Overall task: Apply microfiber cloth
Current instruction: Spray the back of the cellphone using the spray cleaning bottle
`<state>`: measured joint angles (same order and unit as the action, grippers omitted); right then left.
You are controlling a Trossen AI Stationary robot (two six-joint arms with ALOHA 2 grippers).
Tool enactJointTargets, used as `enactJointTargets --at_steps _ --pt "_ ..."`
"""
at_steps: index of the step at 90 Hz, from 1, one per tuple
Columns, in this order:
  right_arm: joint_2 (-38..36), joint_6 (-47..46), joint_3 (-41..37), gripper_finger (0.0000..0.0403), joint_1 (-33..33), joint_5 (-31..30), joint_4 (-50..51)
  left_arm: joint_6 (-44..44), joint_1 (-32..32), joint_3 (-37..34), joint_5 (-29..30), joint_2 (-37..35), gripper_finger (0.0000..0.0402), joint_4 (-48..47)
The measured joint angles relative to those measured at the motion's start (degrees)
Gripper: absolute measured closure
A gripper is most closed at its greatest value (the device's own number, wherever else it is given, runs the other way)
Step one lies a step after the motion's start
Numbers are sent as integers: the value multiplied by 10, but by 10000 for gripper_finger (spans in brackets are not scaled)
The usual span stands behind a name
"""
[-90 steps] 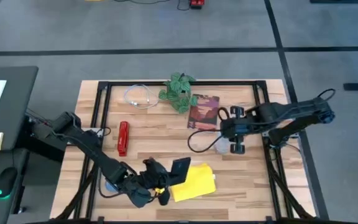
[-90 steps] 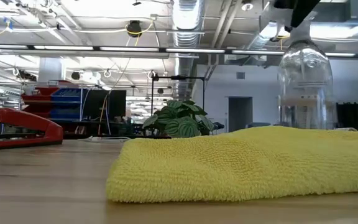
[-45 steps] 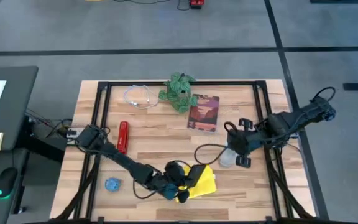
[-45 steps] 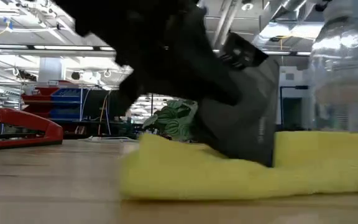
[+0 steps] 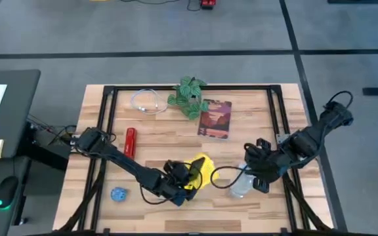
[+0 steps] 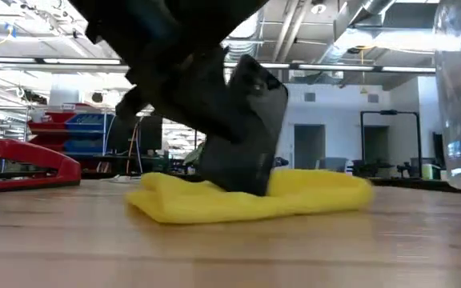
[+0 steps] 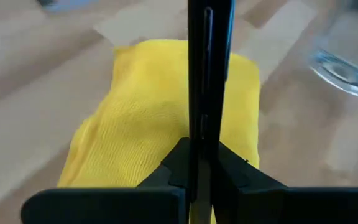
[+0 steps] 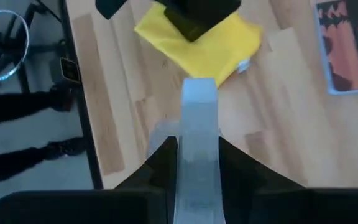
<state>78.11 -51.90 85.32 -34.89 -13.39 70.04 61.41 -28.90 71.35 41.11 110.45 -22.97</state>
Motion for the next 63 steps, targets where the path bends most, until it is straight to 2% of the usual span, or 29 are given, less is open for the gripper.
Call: enactJointTargets --at_steps 26,55,63 --pt "103 -33 86 338 1 -16 42 -51 -8 0 -2 -83 395 -6" --pt "188 -79 146 338 -4 -29 36 -23 -24 0 12 -93 394 -8" --pt "194 -76 155 309 -5 -31 30 -18 -30 0 12 -93 394 -7"
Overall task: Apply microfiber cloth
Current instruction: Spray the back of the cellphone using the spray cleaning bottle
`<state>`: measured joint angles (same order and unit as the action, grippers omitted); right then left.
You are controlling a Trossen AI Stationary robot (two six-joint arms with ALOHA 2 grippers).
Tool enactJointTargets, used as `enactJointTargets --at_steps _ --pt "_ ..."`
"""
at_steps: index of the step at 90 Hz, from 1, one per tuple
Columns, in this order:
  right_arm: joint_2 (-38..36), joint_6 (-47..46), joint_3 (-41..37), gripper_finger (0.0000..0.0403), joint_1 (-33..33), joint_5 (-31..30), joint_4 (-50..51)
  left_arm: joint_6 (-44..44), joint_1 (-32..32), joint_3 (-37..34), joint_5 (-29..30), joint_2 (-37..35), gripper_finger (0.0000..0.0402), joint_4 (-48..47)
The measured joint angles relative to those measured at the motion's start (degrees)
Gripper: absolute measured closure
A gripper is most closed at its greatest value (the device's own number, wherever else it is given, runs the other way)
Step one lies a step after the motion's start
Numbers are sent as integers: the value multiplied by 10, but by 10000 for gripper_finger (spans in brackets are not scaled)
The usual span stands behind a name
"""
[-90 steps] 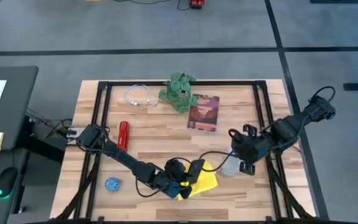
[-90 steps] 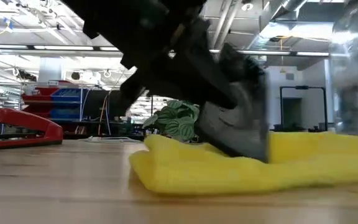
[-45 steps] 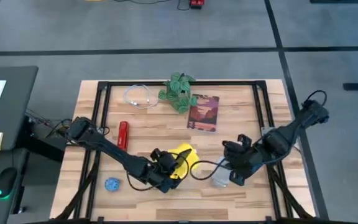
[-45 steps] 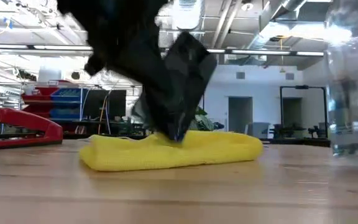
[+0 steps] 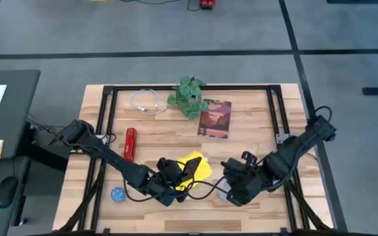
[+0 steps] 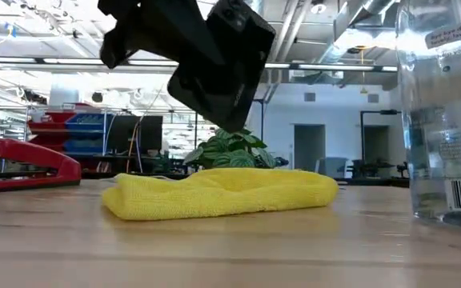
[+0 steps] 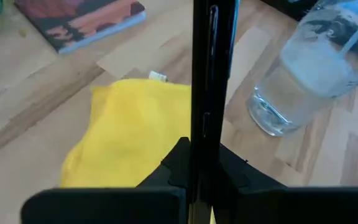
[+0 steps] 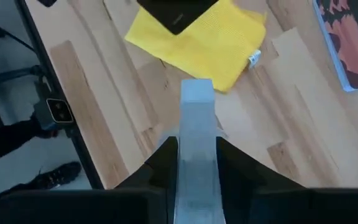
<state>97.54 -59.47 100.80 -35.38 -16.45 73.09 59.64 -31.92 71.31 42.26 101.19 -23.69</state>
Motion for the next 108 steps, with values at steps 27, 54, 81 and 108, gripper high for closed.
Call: enactJointTargets --at_steps 27,54,81,108 --pt "-33 109 34 145 8 -14 -37 -4 -10 1 1 0 392 1" --pt "-115 169 20 129 -23 77 57 1 -16 1 2 0 392 1" --pt "-115 149 -51 128 -61 70 -9 2 -17 1 2 0 391 7" --pt "-81 149 -57 127 -73 82 -87 13 -23 2 2 0 391 12"
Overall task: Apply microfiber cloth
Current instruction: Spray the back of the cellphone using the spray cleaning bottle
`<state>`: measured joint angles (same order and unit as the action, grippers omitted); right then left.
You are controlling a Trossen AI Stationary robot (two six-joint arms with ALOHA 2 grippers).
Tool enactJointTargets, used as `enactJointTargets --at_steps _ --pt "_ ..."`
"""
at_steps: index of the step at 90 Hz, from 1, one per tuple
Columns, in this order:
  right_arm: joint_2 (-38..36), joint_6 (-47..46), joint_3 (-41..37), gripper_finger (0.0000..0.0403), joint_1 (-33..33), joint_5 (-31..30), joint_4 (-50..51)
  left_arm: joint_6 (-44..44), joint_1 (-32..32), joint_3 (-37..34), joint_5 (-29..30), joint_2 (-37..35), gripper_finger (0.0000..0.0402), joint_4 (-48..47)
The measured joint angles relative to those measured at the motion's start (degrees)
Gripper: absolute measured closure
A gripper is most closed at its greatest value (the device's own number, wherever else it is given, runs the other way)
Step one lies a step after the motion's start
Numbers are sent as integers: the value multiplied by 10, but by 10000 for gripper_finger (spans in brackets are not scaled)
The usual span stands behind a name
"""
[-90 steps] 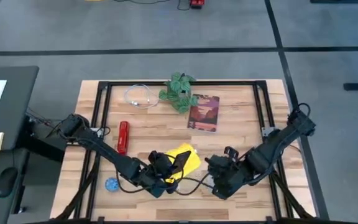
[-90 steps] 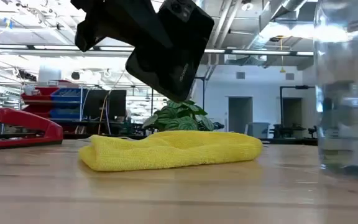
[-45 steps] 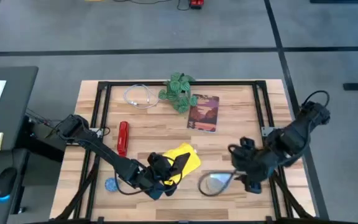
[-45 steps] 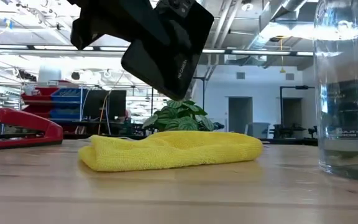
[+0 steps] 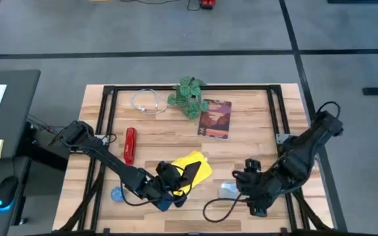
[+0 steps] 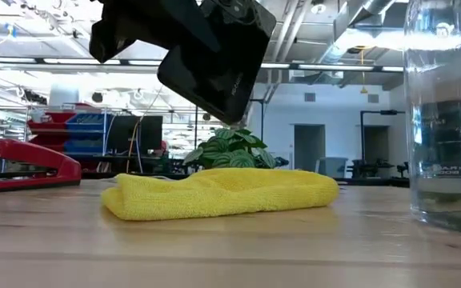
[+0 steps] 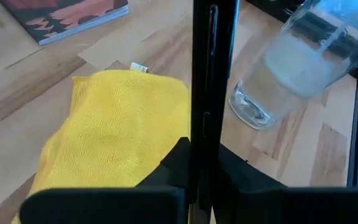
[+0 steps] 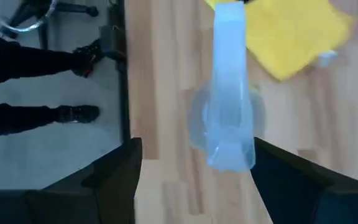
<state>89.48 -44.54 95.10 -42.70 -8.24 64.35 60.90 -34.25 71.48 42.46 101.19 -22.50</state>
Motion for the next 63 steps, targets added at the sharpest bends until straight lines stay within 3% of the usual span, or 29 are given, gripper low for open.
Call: enactJointTargets --at_steps 33,51,63 --pt "-13 35 2 127 -40 -5 9 1 -3 0 -5 0 391 0" --pt "-26 12 -24 127 -84 -121 78 4 -6 0 -5 0 391 1" --pt "-84 -43 -129 127 -109 -154 2 8 -7 0 -7 0 391 4"
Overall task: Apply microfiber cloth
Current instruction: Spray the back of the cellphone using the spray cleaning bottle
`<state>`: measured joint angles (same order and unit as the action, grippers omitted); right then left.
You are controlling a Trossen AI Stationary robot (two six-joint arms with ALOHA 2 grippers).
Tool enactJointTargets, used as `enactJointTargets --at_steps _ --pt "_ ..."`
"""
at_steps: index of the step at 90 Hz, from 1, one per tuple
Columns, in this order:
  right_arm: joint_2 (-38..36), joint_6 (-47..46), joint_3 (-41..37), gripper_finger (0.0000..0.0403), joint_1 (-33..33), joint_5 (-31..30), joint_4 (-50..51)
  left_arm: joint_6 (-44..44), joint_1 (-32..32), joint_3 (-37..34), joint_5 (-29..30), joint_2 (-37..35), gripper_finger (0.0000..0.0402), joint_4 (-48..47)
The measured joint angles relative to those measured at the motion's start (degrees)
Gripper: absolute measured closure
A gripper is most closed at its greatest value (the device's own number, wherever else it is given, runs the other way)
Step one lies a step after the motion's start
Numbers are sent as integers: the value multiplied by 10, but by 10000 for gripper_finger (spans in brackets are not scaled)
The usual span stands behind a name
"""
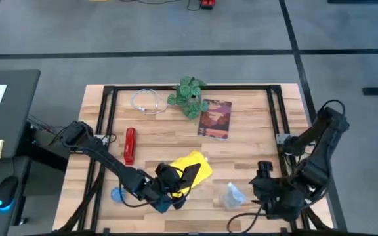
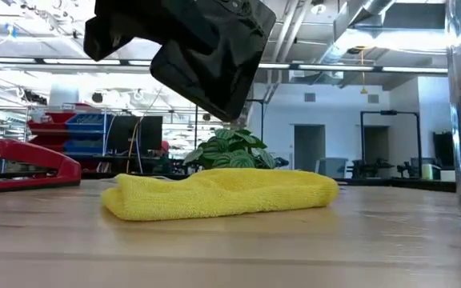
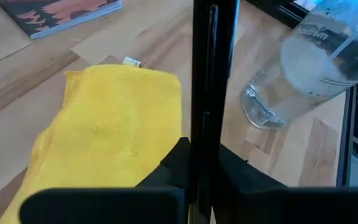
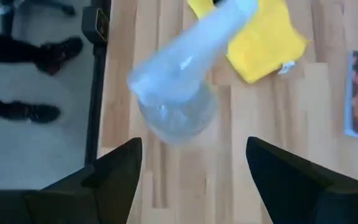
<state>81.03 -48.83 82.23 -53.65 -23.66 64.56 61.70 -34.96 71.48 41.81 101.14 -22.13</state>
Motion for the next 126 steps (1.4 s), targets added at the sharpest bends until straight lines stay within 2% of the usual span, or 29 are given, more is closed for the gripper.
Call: enactJointTargets --at_steps 12,28,40,65,79,100,126 --pt "-74 -4 -126 127 -6 -1 -141 1 0 0 -8 0 391 21" --pt "-125 87 -224 126 18 -1 -264 1 5 0 -10 0 391 63" --pt "-124 142 -228 104 35 0 -296 1 19 0 -10 0 391 83" --pt "-124 193 -227 9 79 46 -309 -50 52 0 -8 0 391 129" --pt "-124 219 -227 16 105 47 -311 -61 68 0 -8 0 391 130" --pt "-123 325 -227 6 110 56 -316 -43 92 0 -7 1 391 133" --pt "-123 350 -227 7 97 58 -321 -35 108 0 -6 1 391 147"
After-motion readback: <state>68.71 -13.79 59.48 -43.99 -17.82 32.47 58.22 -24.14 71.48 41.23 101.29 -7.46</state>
